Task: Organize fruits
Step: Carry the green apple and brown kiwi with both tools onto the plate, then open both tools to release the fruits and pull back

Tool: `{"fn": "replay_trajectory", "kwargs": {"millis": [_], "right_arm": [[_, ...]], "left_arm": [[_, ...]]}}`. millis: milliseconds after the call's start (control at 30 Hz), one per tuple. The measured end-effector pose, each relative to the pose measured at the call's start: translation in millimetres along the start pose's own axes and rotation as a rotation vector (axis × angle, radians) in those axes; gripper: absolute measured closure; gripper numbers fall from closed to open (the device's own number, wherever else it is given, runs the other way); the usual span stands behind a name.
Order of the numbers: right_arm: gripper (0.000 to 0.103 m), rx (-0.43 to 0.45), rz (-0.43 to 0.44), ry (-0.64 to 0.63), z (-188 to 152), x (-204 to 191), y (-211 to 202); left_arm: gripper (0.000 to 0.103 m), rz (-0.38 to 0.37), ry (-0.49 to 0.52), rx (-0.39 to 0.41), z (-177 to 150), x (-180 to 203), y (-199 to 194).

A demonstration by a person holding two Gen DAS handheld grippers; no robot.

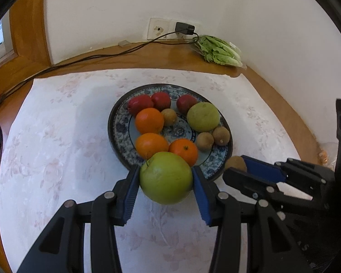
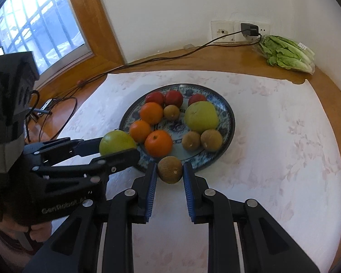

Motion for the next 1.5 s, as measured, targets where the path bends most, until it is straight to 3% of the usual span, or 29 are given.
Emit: {"fn": "replay_trajectory", "kwargs": {"millis": [467,1033,1300,1500], "right_arm": [[0.079,-0.010,0.003,0.035,1.4,15.7,21.7],[0.078,-0.004,0.009,0.039,2.8,17.5,25.0],[0.067,0.014,0.007,0.052,4.0,18.8,17.4],[0.058,0.035,0.011,0.067,4.0,20.2,4.0]], "left_arm": [[0.055,-0.021,0.000,0.006,5.2,-1.2,18.3],[0.053,-0.031,-0.006,0.011,5.7,-2.4,14.2],[0.032,-0.020,-0.039,0.030,6.2,-8.5,0.9],[0.030,-0.024,-0.051,0.031,2.7,-8.6,-7.8]]}}
Point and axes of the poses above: each gripper's, at about its wrist camera, not at the fingertips, and y roughly the way its jaws point, x to its right, z to its top, the point moved 9 cm from there along y, roughly the way its jaws point, and after that the axes turned 5 degrees about -y, right-handed, at the moved point
